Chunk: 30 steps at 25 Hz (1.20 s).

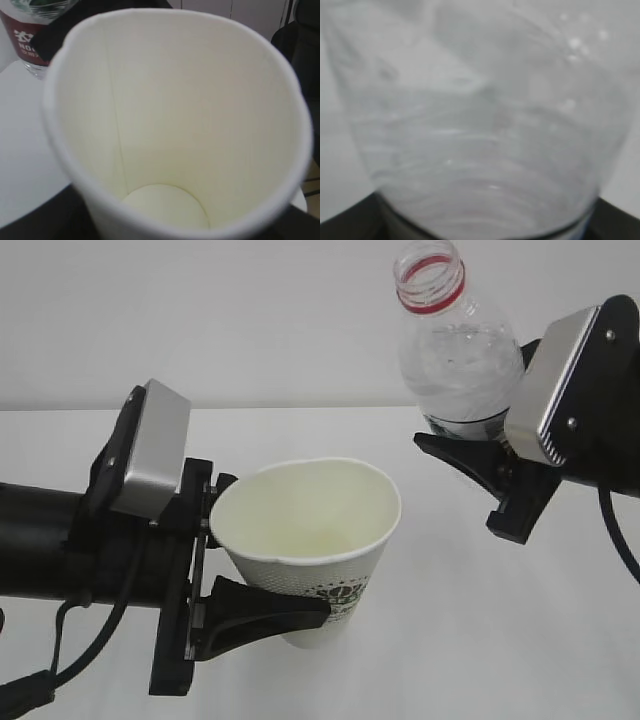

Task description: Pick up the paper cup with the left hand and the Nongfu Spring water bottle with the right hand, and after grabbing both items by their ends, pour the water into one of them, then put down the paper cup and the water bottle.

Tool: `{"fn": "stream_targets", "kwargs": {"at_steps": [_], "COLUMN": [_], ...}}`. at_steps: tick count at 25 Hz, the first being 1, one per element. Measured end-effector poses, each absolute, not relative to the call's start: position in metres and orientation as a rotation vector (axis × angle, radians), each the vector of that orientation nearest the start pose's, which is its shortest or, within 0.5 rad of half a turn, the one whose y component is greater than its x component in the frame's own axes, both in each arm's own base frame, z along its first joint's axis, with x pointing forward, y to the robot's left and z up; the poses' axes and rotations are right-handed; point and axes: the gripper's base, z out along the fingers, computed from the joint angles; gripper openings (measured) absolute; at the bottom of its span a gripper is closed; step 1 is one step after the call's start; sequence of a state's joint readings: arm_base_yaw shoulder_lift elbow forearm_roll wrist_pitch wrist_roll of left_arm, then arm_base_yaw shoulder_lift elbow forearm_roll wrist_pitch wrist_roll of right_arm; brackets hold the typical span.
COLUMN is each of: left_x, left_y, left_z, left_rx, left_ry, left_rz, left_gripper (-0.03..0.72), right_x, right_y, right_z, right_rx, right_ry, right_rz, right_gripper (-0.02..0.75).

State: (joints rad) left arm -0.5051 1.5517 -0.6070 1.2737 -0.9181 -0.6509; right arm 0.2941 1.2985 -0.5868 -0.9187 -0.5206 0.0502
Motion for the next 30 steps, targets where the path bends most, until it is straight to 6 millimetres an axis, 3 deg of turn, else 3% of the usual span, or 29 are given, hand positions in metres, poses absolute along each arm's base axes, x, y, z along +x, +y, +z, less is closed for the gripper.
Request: {"fn": "stream_targets", "kwargs": {"at_steps": [19,30], "left_x": [0.196,0.194], "left_y": [-0.191,-0.191], "left_z": [0.207,0.208], "left_rx": [1.350,1.353], "left_ry": [1.410,1.391], "left_rz": [-0.975,-0.996], "left_gripper": [0.474,0.474], "right_x": [0.237,0.244], "right_y": [0.112,0.115], "right_z": [0.257,0.275], "right_rx": [-1.391,-1.413], "right_ry": [1.217,1.113], "right_rz": [-0.143,-0.217], "right_gripper": [0.471,0.471]}}
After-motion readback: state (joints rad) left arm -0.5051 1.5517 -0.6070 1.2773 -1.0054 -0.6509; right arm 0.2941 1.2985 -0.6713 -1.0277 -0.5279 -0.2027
